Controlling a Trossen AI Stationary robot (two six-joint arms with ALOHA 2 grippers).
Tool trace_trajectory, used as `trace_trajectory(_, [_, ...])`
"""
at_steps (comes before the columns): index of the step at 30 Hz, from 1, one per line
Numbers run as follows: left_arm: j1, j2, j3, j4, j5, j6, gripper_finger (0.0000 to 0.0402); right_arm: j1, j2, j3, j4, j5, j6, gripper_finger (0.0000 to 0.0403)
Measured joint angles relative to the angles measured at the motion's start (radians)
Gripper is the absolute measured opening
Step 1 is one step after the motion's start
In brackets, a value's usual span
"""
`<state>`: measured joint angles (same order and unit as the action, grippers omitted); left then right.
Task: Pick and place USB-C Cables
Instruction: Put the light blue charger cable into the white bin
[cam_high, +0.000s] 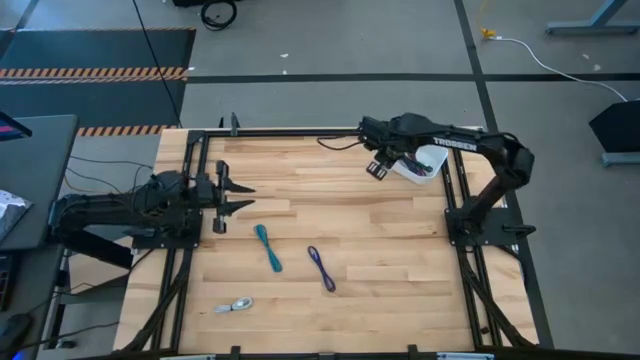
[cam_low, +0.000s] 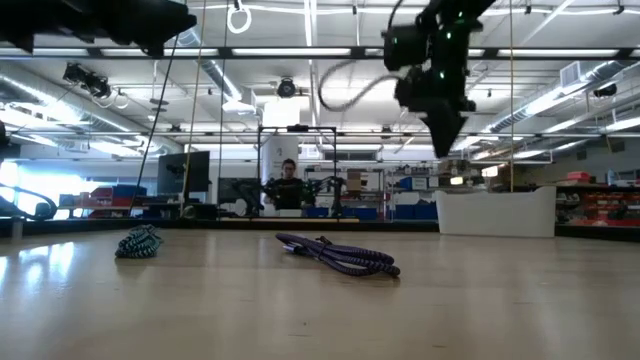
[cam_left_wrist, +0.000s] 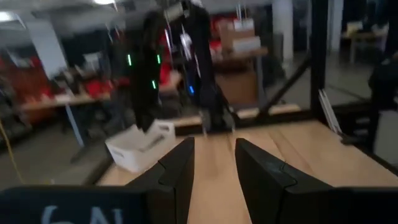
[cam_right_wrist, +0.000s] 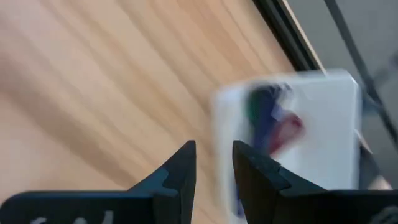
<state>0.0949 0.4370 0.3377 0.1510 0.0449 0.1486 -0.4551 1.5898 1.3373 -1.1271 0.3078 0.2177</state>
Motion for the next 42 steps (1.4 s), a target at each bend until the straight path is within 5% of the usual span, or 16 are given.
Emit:
trace_trajectory(11, [-0.100, 0.340, 0.258, -0.223, -0.098, 0.002, 0.0126, 0.263, -0.082, 0.000, 0.351, -0.063, 0.051, 0.0110])
trace_trajectory(19, [-0.165, 0.518, 0.537, -0.696, -0.177, -0.042, 0.0126, 0.374, -0.083, 0.000, 0.614, 0.160, -0.078, 0.0110])
trace_trajectory(24, [-0.200, 0.627, 0.670, -0.941, -0.180, -0.037, 0.0126, 0.382, -0.083, 0.000, 0.727, 0.179, -0.159, 0.0110])
trace_trajectory(31, [-0.233, 0.782, 0.696, -1.104, -0.188, 0.020, 0.0126, 0.383, -0.083, 0.000, 0.705, 0.164, -0.109, 0.0110])
trace_trajectory(42, [-0.309, 1.008, 0.695, -1.123, -0.234, 0.152, 0.0138, 0.434, -0.083, 0.000, 0.645, 0.080, -0.033, 0.0111])
